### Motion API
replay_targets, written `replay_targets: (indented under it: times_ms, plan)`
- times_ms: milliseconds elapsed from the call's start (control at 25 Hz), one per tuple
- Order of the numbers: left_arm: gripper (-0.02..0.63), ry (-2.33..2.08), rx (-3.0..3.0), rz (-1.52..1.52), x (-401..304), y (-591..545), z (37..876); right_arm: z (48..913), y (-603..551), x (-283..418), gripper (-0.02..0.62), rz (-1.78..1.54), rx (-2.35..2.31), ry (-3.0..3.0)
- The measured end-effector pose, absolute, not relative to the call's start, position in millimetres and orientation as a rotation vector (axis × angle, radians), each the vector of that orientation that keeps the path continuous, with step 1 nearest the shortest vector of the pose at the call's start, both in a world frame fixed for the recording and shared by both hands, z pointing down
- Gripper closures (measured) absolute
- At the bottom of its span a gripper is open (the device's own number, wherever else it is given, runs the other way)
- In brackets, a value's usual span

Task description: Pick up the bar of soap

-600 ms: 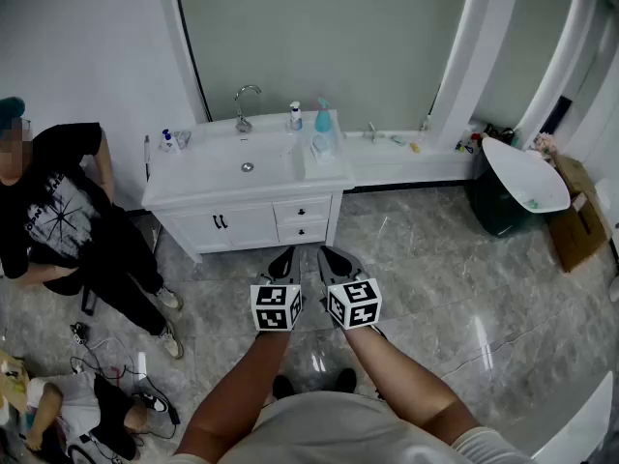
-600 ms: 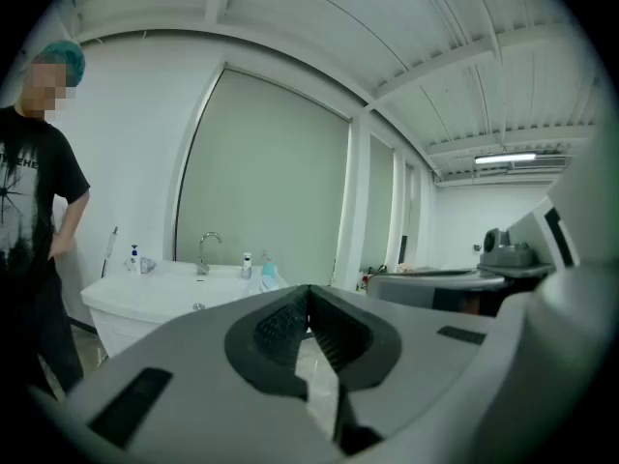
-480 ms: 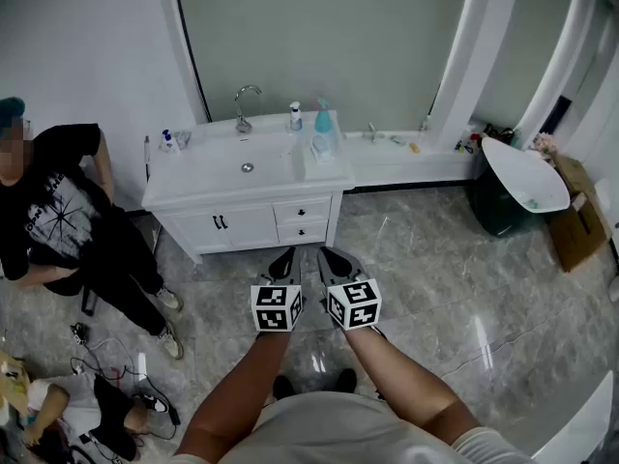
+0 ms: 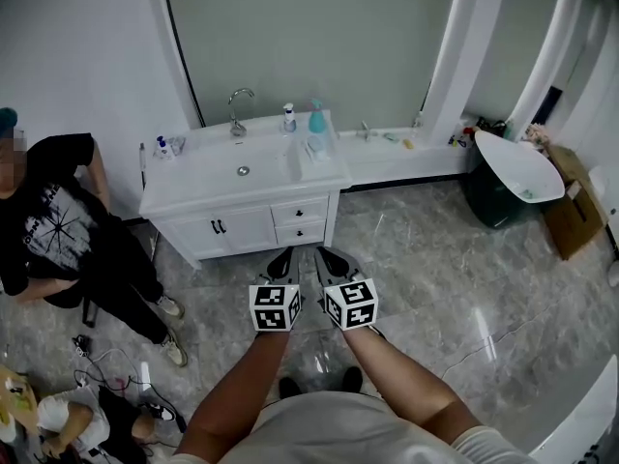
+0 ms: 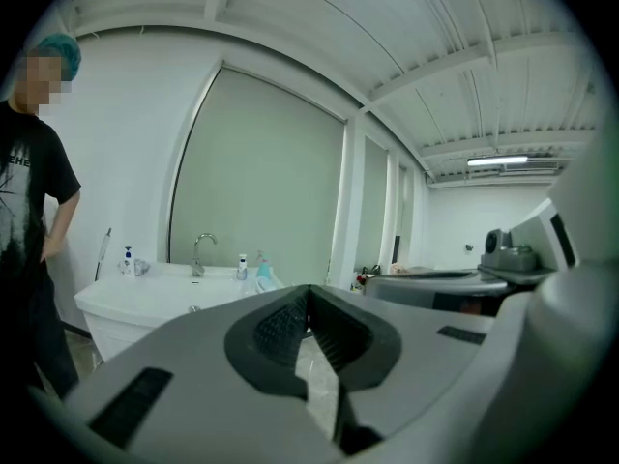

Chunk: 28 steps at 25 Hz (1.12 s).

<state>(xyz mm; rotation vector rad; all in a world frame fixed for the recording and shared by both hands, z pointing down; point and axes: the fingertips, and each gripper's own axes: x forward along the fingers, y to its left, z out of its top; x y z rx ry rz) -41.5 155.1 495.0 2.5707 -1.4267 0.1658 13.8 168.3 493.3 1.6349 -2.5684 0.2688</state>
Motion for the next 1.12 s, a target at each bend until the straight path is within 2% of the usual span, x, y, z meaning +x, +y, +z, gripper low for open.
replay_targets:
  times_ms: [560, 840, 1120]
  plan:
    - [0.597, -1.330, 2.640, 0.189, -78.6, 151.4, 496.5, 499.0, 171.5, -30.7, 0.591, 0.266, 1.722, -2.511]
    - [0.597, -1.321, 2.639, 0.181, -76.9, 134.4, 498.3, 503.0, 141.8, -29.7, 0.591, 0.285, 1.720, -2.511]
    - [0.597, -1.379, 2.584, 0.191, -69.0, 69.1, 513.1, 514.7, 81.8, -17.5, 0.591, 0.349, 1.687, -2.535]
